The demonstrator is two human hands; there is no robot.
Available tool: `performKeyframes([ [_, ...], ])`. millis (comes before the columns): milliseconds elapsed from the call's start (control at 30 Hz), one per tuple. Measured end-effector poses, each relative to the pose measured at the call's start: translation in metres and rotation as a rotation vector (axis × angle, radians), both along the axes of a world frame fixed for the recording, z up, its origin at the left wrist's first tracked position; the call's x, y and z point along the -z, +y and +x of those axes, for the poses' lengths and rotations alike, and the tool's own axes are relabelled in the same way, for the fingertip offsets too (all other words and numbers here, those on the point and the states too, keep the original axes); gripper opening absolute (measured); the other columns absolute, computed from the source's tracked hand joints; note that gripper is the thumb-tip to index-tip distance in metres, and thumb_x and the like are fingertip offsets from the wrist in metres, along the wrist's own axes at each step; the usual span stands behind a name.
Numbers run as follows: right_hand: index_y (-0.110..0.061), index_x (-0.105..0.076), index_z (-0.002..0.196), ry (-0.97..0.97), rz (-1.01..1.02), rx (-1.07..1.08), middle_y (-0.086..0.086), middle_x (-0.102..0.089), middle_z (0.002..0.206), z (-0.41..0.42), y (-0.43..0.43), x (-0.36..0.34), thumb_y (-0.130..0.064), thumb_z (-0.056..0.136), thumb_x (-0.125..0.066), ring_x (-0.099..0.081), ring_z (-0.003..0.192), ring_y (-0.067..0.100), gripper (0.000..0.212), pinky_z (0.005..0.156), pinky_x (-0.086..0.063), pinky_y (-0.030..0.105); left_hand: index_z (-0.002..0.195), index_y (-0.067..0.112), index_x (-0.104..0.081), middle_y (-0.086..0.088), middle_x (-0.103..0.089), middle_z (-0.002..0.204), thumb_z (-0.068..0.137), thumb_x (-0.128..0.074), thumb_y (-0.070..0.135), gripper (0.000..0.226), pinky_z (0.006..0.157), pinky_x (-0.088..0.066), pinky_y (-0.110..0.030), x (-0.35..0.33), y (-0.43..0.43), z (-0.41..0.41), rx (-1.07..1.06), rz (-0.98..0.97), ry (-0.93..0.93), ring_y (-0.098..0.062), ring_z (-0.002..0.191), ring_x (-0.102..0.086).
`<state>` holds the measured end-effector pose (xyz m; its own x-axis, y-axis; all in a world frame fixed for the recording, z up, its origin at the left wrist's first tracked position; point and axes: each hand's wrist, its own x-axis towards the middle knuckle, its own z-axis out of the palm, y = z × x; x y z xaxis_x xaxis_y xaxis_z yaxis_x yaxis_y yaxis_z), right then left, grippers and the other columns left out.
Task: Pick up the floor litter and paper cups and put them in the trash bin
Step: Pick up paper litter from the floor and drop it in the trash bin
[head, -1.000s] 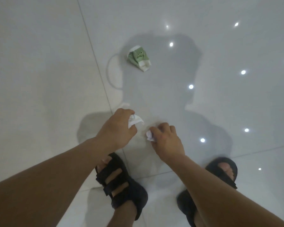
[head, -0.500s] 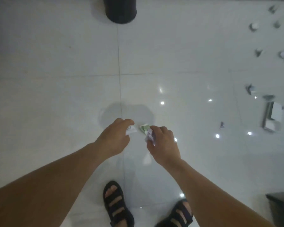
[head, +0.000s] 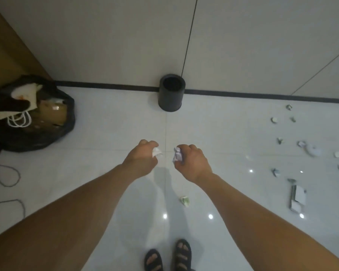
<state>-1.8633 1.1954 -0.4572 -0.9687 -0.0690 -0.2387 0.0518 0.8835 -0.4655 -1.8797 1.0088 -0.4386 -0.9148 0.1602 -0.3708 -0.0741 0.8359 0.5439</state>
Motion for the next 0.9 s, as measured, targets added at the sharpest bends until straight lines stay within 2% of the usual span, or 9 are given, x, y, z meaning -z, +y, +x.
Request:
performKeyframes([
  [200, -0.022, -0.052, 0.131, 0.025, -0.018, 0.009, 0.009, -0.054, 0.120, -0.052, -0.009, -0.053, -0.032, 0.092, -0.055, -0.050, 0.112, 0.030, 0.041, 0.080, -0.035, 0.027, 0.140, 0.021, -0.043, -0.007, -0.042, 0.135, 0.090, -0.056, 0.023, 0.052, 0.098, -0.040, -0.031, -0.063, -0.013, -0.047, 0.036, -0.048, 0.038, -0.027, 0.117, -0.050],
  [333, -0.022, -0.052, 0.131, 0.055, -0.041, 0.030, 0.008, -0.054, 0.120, -0.105, -0.003, -0.064, -0.032, 0.092, -0.054, -0.050, 0.111, 0.029, 0.041, 0.081, -0.037, 0.028, 0.141, 0.022, -0.042, -0.006, -0.042, 0.136, 0.089, -0.058, 0.022, 0.054, 0.097, -0.041, -0.030, -0.081, -0.002, -0.110, 0.037, -0.076, 0.071, -0.027, 0.116, -0.051],
  [467, -0.025, -0.052, 0.130, 0.072, -0.045, 0.088, 0.003, -0.055, 0.121, -0.175, 0.010, -0.068, -0.035, 0.091, -0.054, -0.051, 0.107, 0.024, 0.040, 0.082, -0.039, 0.027, 0.140, 0.023, -0.042, -0.004, -0.043, 0.136, 0.090, -0.060, 0.023, 0.053, 0.092, -0.043, -0.029, -0.089, 0.020, -0.187, 0.031, -0.082, 0.081, -0.026, 0.114, -0.052],
  [567, -0.025, -0.053, 0.124, 0.067, -0.054, 0.117, 0.001, -0.057, 0.116, -0.224, 0.019, -0.074, -0.037, 0.093, -0.051, -0.048, 0.092, 0.018, 0.033, 0.075, -0.037, 0.025, 0.139, 0.025, -0.041, -0.002, -0.042, 0.137, 0.090, -0.060, 0.022, 0.053, 0.087, -0.040, -0.024, -0.093, 0.032, -0.236, 0.064, -0.084, 0.056, -0.025, 0.115, -0.050],
  [633, -0.023, -0.055, 0.122, 0.092, -0.037, 0.099, 0.002, -0.058, 0.111, -0.256, 0.025, -0.076, -0.036, 0.093, -0.054, -0.045, 0.086, 0.016, 0.032, 0.072, -0.036, 0.025, 0.139, 0.026, -0.042, -0.002, -0.043, 0.139, 0.090, -0.061, 0.022, 0.052, 0.090, -0.042, -0.026, -0.094, 0.037, -0.269, 0.087, -0.096, 0.070, -0.026, 0.116, -0.051],
  [767, -0.023, -0.058, 0.119, 0.111, -0.016, 0.084, 0.001, -0.060, 0.108, -0.319, 0.033, -0.076, -0.036, 0.091, -0.057, -0.052, 0.087, 0.016, 0.031, 0.074, -0.041, 0.024, 0.140, 0.025, -0.040, -0.003, -0.039, 0.142, 0.091, -0.060, 0.021, 0.053, 0.095, -0.044, -0.031, -0.095, 0.042, -0.333, 0.109, -0.096, 0.042, -0.026, 0.119, -0.051],
  [900, -0.025, -0.055, 0.120, 0.074, 0.019, 0.091, 0.001, -0.059, 0.109, -0.387, 0.033, -0.065, -0.037, 0.091, -0.057, -0.052, 0.091, 0.017, 0.031, 0.078, -0.045, 0.025, 0.139, 0.023, -0.042, -0.005, -0.039, 0.141, 0.091, -0.060, 0.020, 0.051, 0.091, -0.042, -0.027, -0.086, 0.043, -0.405, 0.138, -0.077, 0.029, -0.026, 0.118, -0.051],
])
